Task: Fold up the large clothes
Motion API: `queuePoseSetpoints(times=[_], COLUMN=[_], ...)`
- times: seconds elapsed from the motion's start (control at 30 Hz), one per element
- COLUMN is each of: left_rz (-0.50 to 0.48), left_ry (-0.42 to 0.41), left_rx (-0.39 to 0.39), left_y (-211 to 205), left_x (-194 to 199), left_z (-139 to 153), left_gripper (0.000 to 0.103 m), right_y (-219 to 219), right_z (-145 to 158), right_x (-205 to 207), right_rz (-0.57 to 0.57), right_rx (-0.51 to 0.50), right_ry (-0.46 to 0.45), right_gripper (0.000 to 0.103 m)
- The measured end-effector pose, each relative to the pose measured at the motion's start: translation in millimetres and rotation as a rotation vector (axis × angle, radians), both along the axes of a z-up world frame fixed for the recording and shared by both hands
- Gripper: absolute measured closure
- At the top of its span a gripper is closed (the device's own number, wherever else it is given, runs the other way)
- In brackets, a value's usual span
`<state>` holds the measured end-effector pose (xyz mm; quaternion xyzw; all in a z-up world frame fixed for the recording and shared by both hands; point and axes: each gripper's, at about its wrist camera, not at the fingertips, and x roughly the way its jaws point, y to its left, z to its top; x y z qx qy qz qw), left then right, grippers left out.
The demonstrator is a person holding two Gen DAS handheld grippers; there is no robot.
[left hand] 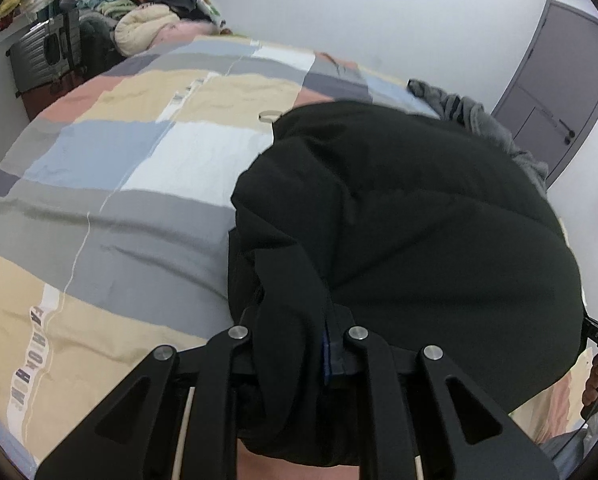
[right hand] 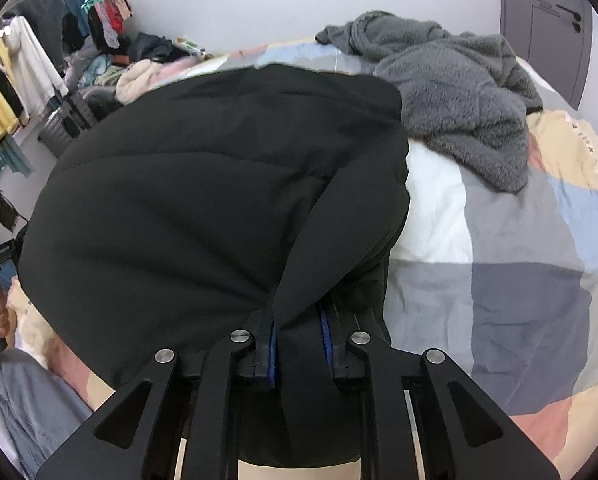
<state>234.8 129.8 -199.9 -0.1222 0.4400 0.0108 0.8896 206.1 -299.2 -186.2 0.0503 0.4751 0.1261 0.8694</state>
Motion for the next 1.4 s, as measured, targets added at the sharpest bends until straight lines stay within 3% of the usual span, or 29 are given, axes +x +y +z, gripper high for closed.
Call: queuePoseSetpoints(times=[0.27,0.53,0.7,0.97,1.07,1.2,1.3,1.4], left_rz=[-0.002,0.007,0.015,0.020,0.025,0.054,0.071,0.080], left_ry=[0.073,0.065,0.058,0.040,0.037,0.031,0.034,0.027], left_rx=[0.017,0.045,0.030,0.022,0.042,0.043,0.026,0.027], left_y=[-6.4,-10.0,-6.8,-4.0,-6.5,0.4,5.8,8.7], left_x=[4.2,2.7,3.6,3.2,2.2,-0.1,-0.8,-4.2], left_z=[-14.1,-11.9,-9.8,-7.3,-7.2,-6.7,-4.1,4.4], left_gripper=[0.085,0.082,0.082,0.078,0.072,0.054,0.049,0.035], right_y=[2.1,-3.9,-21.4,-40.5,-35.1,-33.6,-33.4,-34.8], right_z=[-14.7,-9.7,-2.9,-13.2,-16.4,-18.2,-12.3,-2.6], right_x=[6.1,1.2,-2.5,-2.9,0.3,1.5,-1.4,-8.6], right_rz=[0.012,-0.014,-0.074,-0.127,-0.126,-0.134,-0.155,-0.180], right_rx=[0.001,0.041,0.118,0.160,0.150,0.142,0.135,0.111], right_ry=[0.057,0.059,0.049,0.090,0.113,0.126,0.121,0.101], right_gripper=[0.086,0.083,0.093,0.093,0.092,0.090,0.082,0.073])
